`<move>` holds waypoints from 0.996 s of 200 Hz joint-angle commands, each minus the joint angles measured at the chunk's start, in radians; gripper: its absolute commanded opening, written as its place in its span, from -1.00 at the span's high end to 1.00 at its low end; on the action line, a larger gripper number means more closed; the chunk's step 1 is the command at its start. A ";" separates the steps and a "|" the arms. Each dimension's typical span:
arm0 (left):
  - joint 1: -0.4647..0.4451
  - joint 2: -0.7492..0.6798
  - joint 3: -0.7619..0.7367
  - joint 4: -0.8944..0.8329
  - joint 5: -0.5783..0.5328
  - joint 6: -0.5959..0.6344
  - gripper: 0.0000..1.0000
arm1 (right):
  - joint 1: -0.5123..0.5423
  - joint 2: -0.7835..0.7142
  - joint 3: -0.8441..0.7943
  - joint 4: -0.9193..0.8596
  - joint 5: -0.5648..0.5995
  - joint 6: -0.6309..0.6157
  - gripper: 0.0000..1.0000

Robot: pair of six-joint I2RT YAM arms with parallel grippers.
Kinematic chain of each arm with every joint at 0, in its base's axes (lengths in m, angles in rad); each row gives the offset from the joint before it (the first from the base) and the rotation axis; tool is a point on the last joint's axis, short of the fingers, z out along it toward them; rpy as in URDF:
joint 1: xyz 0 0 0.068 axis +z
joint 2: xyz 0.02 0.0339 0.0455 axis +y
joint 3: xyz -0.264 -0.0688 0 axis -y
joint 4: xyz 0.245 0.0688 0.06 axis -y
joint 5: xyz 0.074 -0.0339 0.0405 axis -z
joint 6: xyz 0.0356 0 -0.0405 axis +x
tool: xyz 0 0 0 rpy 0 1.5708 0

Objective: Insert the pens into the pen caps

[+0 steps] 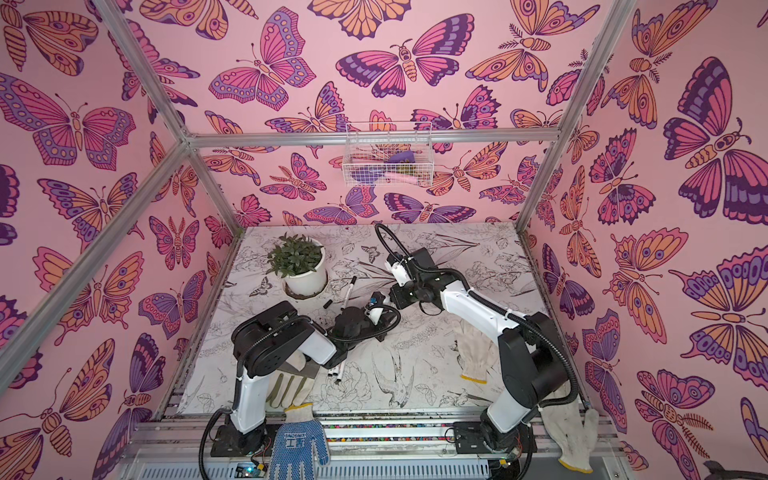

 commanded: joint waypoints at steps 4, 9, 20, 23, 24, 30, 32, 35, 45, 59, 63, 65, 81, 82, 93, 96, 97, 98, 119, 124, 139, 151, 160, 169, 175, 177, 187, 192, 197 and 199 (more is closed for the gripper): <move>0.035 -0.002 0.030 0.246 -0.102 -0.047 1.00 | 0.088 0.096 -0.066 -0.376 -0.105 -0.017 1.00; 0.035 0.001 0.026 0.246 -0.113 -0.051 1.00 | 0.090 0.100 -0.069 -0.379 -0.098 -0.018 1.00; 0.035 0.002 0.014 0.246 -0.117 -0.051 1.00 | 0.088 0.101 -0.078 -0.377 -0.096 -0.018 1.00; 0.033 0.001 0.012 0.246 -0.118 -0.050 1.00 | 0.090 0.101 -0.083 -0.376 -0.096 -0.019 1.00; 0.033 0.002 0.012 0.246 -0.118 -0.051 1.00 | 0.089 0.101 -0.084 -0.375 -0.096 -0.019 1.00; 0.031 0.002 0.007 0.247 -0.121 -0.056 1.00 | 0.088 0.097 -0.091 -0.371 -0.095 -0.019 1.00; 0.032 0.002 0.004 0.247 -0.121 -0.058 1.00 | 0.089 0.095 -0.094 -0.370 -0.094 -0.019 1.00; 0.032 0.003 0.001 0.247 -0.121 -0.059 1.00 | 0.089 0.095 -0.096 -0.369 -0.095 -0.019 1.00; 0.029 0.001 -0.005 0.247 -0.125 -0.060 1.00 | 0.089 0.095 -0.109 -0.373 -0.099 -0.021 1.00; 0.026 -0.002 -0.010 0.247 -0.129 -0.063 1.00 | 0.089 0.103 -0.120 -0.378 -0.104 -0.014 1.00; 0.026 -0.004 -0.010 0.246 -0.133 -0.062 1.00 | 0.089 0.107 -0.119 -0.384 -0.107 -0.014 1.00; 0.025 -0.003 -0.011 0.247 -0.136 -0.062 1.00 | 0.089 0.108 -0.118 -0.388 -0.109 -0.014 1.00; 0.024 -0.004 -0.013 0.247 -0.141 -0.061 1.00 | 0.086 0.120 -0.119 -0.408 -0.117 -0.010 1.00; 0.024 -0.004 -0.013 0.246 -0.141 -0.062 1.00 | 0.085 0.121 -0.119 -0.410 -0.117 -0.010 1.00; 0.024 -0.004 -0.012 0.247 -0.157 -0.062 1.00 | 0.083 0.136 -0.112 -0.431 -0.116 -0.008 1.00; 0.024 -0.002 -0.011 0.247 -0.162 -0.063 1.00 | 0.084 0.142 -0.110 -0.434 -0.118 -0.008 1.00; 0.024 -0.001 -0.011 0.246 -0.164 -0.063 1.00 | 0.084 0.143 -0.108 -0.436 -0.118 -0.008 1.00; 0.024 -0.001 -0.011 0.246 -0.165 -0.063 1.00 | 0.083 0.145 -0.107 -0.438 -0.119 -0.008 1.00; 0.024 0.010 -0.001 0.246 -0.168 -0.046 1.00 | 0.081 0.174 -0.095 -0.465 -0.113 0.001 1.00; 0.024 0.009 -0.002 0.247 -0.170 -0.048 1.00 | 0.079 0.178 -0.095 -0.475 -0.109 0.003 1.00; 0.023 0.001 -0.003 0.245 -0.167 -0.038 1.00 | 0.077 0.166 -0.103 -0.478 -0.097 0.016 1.00; 0.019 -0.008 -0.008 0.245 -0.165 -0.032 1.00 | 0.085 0.099 -0.142 -0.416 -0.063 0.021 1.00; 0.015 -0.013 -0.010 0.246 -0.159 -0.025 1.00 | 0.085 0.019 -0.199 -0.349 -0.048 0.028 1.00; 0.011 -0.014 -0.013 0.246 -0.157 -0.016 1.00 | 0.087 -0.056 -0.253 -0.293 -0.014 0.044 1.00; 0.007 -0.012 -0.014 0.246 -0.157 -0.011 1.00 | 0.087 -0.124 -0.285 -0.271 0.009 0.051 1.00; 0.006 -0.012 -0.015 0.245 -0.157 -0.010 1.00 | 0.087 -0.138 -0.295 -0.265 0.016 0.052 1.00; 0.000 -0.010 -0.019 0.246 -0.158 -0.007 1.00 | 0.086 -0.189 -0.322 -0.269 0.046 0.061 1.00; -0.002 -0.009 -0.021 0.246 -0.161 -0.010 1.00 | 0.086 -0.205 -0.333 -0.273 0.049 0.064 1.00; -0.005 -0.008 -0.023 0.246 -0.164 -0.012 1.00 | 0.087 -0.216 -0.350 -0.271 0.043 0.064 1.00; -0.005 -0.008 -0.023 0.246 -0.165 -0.012 1.00 | 0.087 -0.217 -0.354 -0.267 0.040 0.069 1.00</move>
